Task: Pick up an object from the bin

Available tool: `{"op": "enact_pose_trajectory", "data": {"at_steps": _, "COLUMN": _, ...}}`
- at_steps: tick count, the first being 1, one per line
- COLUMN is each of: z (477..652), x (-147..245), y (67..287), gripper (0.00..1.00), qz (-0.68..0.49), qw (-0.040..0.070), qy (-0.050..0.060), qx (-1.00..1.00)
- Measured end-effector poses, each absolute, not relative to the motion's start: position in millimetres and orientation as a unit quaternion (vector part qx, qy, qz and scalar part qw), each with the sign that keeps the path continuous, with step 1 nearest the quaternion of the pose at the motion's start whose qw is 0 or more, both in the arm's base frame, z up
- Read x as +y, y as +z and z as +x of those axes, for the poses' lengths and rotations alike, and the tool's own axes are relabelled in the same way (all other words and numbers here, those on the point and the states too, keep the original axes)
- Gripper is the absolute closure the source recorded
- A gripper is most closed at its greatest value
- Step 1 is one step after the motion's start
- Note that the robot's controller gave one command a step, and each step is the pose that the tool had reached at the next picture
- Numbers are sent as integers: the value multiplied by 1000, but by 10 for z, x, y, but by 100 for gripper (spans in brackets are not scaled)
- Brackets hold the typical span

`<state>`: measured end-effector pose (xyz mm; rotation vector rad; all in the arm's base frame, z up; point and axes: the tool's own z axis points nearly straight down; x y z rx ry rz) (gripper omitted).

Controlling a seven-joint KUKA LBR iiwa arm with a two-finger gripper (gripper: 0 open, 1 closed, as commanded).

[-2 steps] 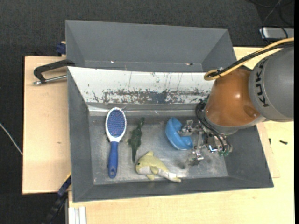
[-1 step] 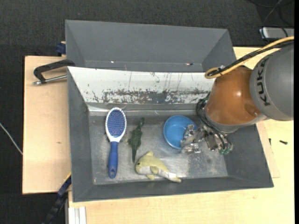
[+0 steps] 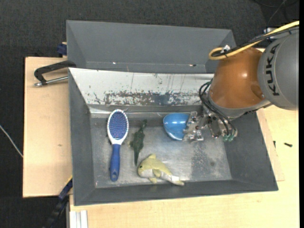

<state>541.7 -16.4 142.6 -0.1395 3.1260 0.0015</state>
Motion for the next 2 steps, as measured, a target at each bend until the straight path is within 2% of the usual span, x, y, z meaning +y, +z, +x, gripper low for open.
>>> {"op": "enact_pose_trajectory", "data": {"at_steps": 1, "z": 5727, "x": -88, "y": 1582, "gripper": 100, "qz": -51, "qw": 5, "qy": 0, "qx": 999}}
{"op": "enact_pose_trajectory", "data": {"at_steps": 2, "z": 6059, "x": -193, "y": 2437, "gripper": 100, "qz": -54, "qw": 8, "qy": -1, "qx": 999}}
